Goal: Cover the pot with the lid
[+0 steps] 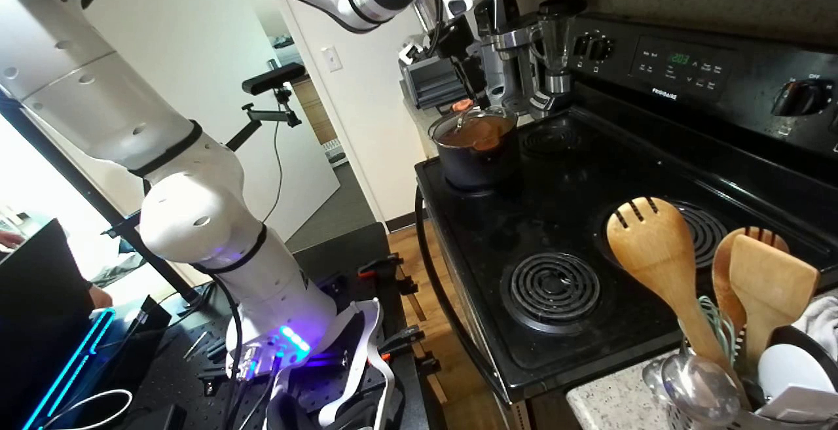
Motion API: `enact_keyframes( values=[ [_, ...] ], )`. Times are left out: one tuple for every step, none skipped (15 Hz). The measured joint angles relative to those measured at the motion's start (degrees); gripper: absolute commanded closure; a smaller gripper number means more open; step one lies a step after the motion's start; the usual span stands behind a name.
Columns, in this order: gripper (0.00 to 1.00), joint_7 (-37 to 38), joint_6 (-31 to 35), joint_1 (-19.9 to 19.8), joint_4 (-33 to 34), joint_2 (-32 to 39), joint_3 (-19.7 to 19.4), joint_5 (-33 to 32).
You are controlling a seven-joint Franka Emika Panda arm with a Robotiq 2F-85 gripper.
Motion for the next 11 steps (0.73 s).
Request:
enact_keyframes(
  values=[
    [0.0,0.0,0.0,-0.2,-0.4,0.0,0.0,0.5],
    [0.0,0.0,0.0,-0.3,-0.8,0.0,0.0,0.9],
    [0.0,0.0,0.0,-0.3,-1.1,0.0,0.0,1.2],
    [0.0,0.0,0.1,-0.3,-1.3,0.0,0.0,1.3],
    [0.0,0.0,0.3,-0.3,-1.5,0.0,0.0,1.3],
    [0.0,0.0,0.4,-0.3,-1.6,0.0,0.0,1.3],
    [0.0,0.0,0.5,-0.3,-1.6,0.0,0.0,1.3],
    [0.0,0.0,0.5,-0.3,-1.6,0.0,0.0,1.3],
    [0.0,0.0,0.5,-0.3,-1.6,0.0,0.0,1.3],
    [0.0,0.0,0.6,-0.3,-1.6,0.0,0.0,1.3],
    [0.0,0.0,0.6,-0.3,-1.7,0.0,0.0,1.3]
  ],
)
